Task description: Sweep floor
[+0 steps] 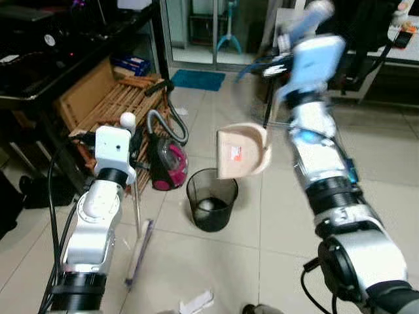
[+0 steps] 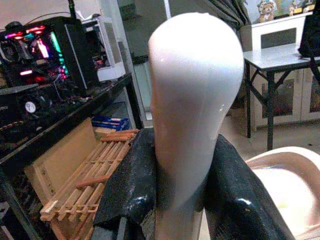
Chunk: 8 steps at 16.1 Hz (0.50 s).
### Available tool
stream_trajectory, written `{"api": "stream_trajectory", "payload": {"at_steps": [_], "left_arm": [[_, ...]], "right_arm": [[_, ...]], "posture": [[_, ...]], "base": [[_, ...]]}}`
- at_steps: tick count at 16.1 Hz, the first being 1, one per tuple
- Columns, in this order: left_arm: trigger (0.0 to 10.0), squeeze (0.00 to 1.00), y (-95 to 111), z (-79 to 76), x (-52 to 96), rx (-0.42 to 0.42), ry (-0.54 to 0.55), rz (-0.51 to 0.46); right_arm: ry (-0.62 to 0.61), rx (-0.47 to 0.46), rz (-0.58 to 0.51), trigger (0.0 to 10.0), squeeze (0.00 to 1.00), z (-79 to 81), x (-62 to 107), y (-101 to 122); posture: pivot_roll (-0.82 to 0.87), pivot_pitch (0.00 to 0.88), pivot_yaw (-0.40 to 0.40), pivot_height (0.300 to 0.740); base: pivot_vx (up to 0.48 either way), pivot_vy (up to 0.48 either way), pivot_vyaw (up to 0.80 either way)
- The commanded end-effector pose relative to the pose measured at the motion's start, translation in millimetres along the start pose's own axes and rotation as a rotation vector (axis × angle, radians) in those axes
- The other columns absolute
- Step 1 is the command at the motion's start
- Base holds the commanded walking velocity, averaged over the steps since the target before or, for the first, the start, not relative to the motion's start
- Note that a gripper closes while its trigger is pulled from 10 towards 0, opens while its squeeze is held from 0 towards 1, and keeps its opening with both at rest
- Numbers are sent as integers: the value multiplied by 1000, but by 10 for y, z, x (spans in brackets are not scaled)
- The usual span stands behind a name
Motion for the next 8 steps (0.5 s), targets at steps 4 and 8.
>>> {"api": "stream_trajectory", "payload": {"at_steps": [4,8], "left_arm": [[10000,0,96,33,-19,-14,5,-28],[10000,0,43,-191,22,32,-102,-9]], "right_arm": [[43,82,-153,10000,0,117,-74,310],[-191,207,-147,10000,0,-554,99,401]], "posture": [[-27,0,38,740],[-41,0,44,740]], "base": [[0,0,0],[0,0,0]]}}
Point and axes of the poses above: a point about 5 cm out from each wrist's last joint towards the gripper, its own x axis pointing back from the gripper into the wrist, its own y axis along the axis of the wrist's last joint, z = x × y, the point moved 6 cm from there along -x, pointing out of the wrist towards the gripper, and after that the axes turned 12 degrees about -x, right-handed, at the moved point
